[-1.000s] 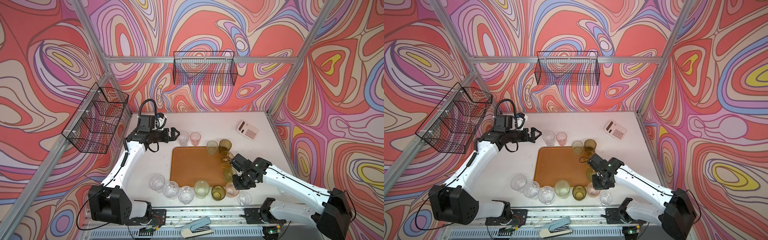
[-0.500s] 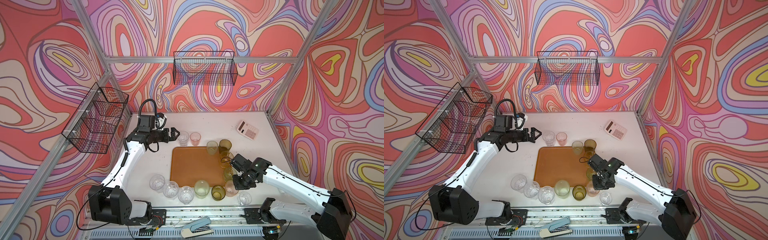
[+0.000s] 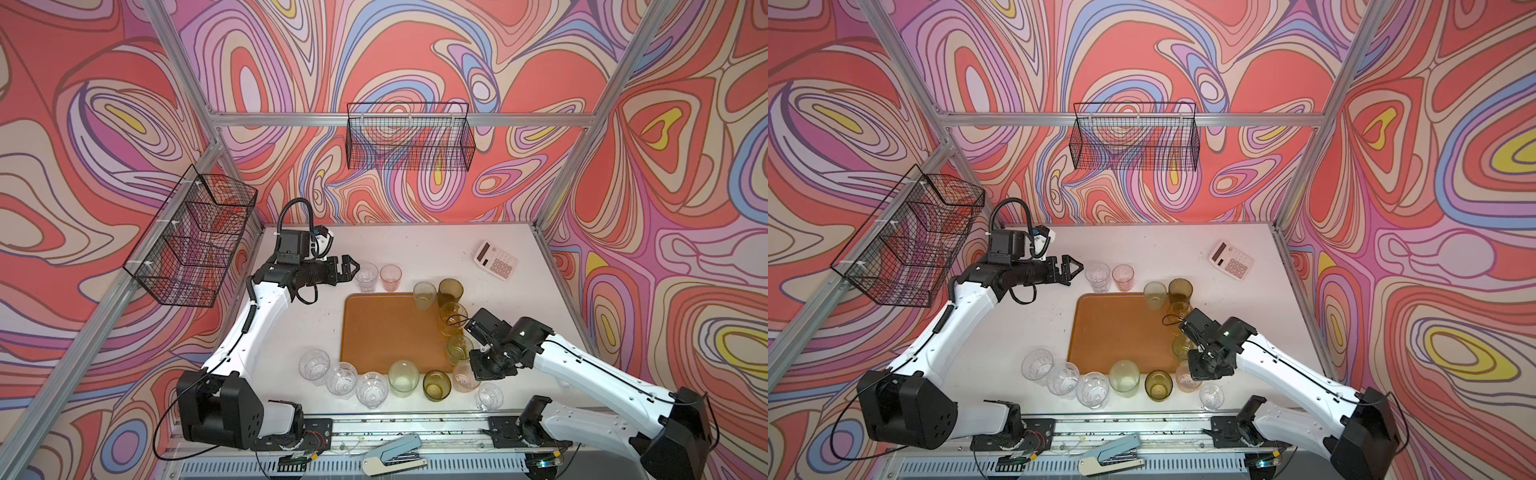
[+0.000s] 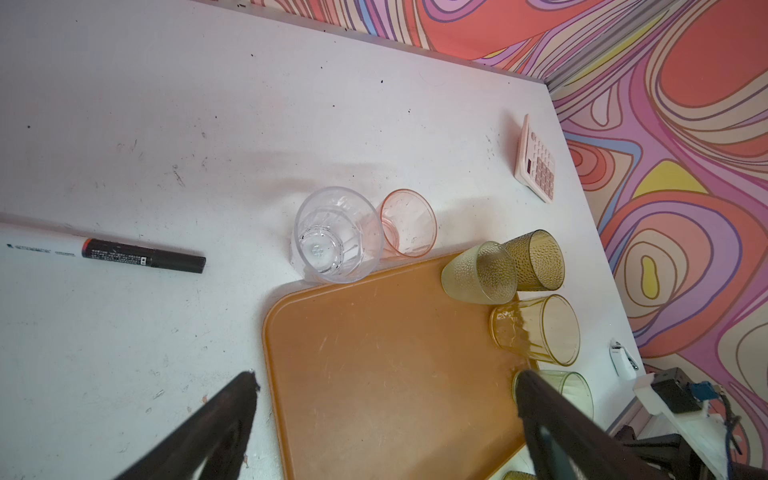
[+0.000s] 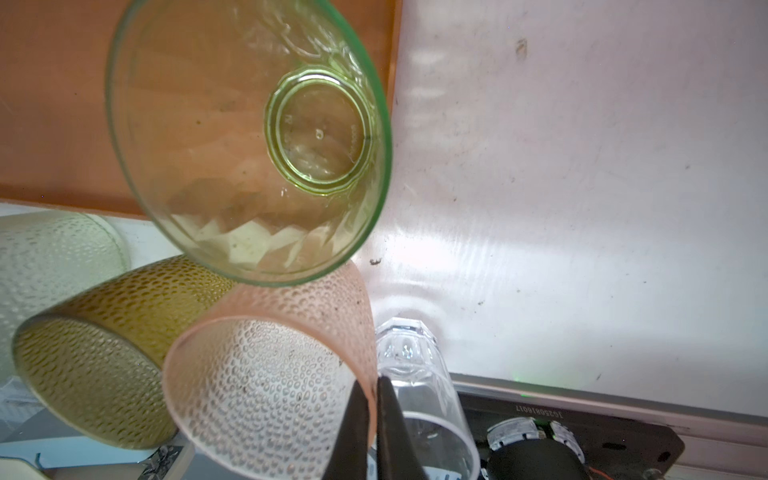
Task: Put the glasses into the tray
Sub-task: 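Lower the right gripper onto the pink glass rim and close it, then lift the pink textured glass with the right gripper toward the tray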
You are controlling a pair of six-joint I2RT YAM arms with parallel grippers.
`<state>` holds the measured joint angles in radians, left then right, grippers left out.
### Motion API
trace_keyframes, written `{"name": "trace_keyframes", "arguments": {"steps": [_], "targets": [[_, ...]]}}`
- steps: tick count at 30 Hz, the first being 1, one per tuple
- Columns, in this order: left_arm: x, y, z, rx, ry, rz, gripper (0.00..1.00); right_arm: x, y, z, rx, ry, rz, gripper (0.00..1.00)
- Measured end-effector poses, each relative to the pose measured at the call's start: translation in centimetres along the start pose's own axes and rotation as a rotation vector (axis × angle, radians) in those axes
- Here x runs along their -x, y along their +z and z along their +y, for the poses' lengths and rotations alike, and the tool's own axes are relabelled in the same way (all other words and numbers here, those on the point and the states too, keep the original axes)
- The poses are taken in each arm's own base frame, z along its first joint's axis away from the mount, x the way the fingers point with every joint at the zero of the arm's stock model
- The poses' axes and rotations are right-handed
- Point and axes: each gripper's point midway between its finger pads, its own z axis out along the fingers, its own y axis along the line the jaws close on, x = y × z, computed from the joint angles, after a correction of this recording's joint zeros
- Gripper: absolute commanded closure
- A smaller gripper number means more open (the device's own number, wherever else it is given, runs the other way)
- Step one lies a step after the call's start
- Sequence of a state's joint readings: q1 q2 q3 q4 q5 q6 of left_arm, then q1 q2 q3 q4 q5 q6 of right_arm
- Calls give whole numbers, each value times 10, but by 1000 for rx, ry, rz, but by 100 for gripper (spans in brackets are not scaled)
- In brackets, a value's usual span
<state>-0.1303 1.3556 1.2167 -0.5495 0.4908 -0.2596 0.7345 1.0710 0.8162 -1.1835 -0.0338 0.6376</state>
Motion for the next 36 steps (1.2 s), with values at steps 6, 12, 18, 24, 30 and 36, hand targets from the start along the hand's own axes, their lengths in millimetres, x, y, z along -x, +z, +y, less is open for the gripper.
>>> {"name": "trace_keyframes", "arguments": {"steps": [6, 12, 18, 24, 30, 36], "targets": [[0, 0, 0, -1, 1, 1, 0, 5, -17, 5, 20, -2, -27, 100], [0, 0, -1, -1, 1, 1, 0, 12, -37, 11, 41, -6, -53, 100], [0, 0, -1, -1, 1, 1, 0, 15, -57, 14, 55, -22, -73, 100], [0, 0, -1, -1, 2, 1, 0, 21, -74, 19, 71, -35, -100, 100], [0, 0, -1, -1, 1, 1, 0, 33, -88, 28, 82, -47, -122, 100], [0, 0, -1, -1, 1, 1, 0, 48, -98, 39, 87, -66, -140, 100]]}}
